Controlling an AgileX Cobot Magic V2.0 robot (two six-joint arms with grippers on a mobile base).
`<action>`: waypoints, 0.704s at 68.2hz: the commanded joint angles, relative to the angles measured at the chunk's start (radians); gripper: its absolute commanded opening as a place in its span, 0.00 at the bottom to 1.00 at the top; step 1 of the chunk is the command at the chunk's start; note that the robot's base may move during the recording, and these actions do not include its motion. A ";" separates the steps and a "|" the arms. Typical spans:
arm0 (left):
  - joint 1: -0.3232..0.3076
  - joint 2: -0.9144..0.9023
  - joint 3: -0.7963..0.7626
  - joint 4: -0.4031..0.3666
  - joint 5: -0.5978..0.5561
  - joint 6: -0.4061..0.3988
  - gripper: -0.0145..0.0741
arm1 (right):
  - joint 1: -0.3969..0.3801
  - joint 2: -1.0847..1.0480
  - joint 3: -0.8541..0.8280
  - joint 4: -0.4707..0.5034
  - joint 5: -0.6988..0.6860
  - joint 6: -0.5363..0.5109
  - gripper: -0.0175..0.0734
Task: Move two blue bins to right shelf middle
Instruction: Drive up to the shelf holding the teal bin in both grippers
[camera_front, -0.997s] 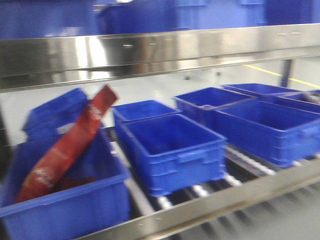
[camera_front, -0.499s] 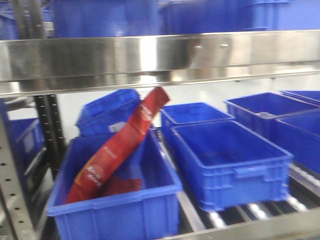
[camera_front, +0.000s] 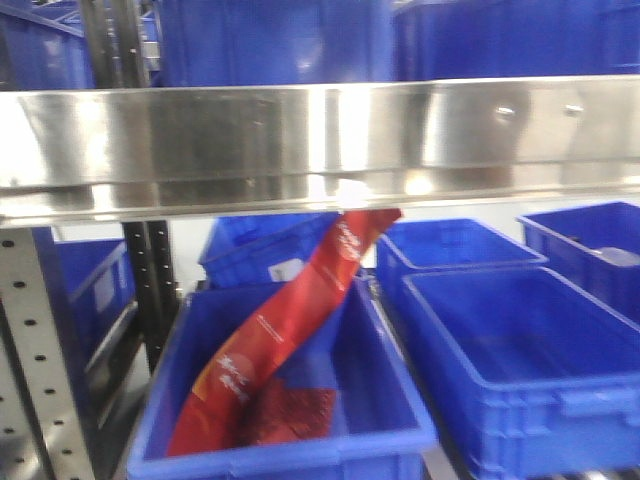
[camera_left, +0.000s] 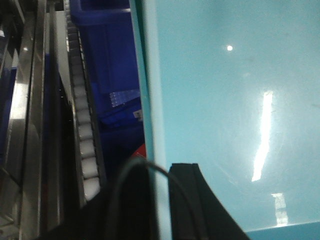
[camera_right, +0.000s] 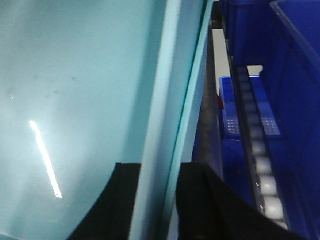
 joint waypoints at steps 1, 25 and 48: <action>-0.005 -0.023 -0.018 -0.018 -0.073 0.005 0.04 | -0.002 -0.020 -0.020 -0.008 -0.105 -0.009 0.02; -0.005 -0.023 -0.018 -0.018 -0.073 0.005 0.04 | -0.002 -0.020 -0.020 -0.008 -0.105 -0.009 0.02; -0.005 -0.023 -0.018 -0.018 -0.073 0.005 0.04 | -0.002 -0.020 -0.020 -0.008 -0.105 -0.009 0.02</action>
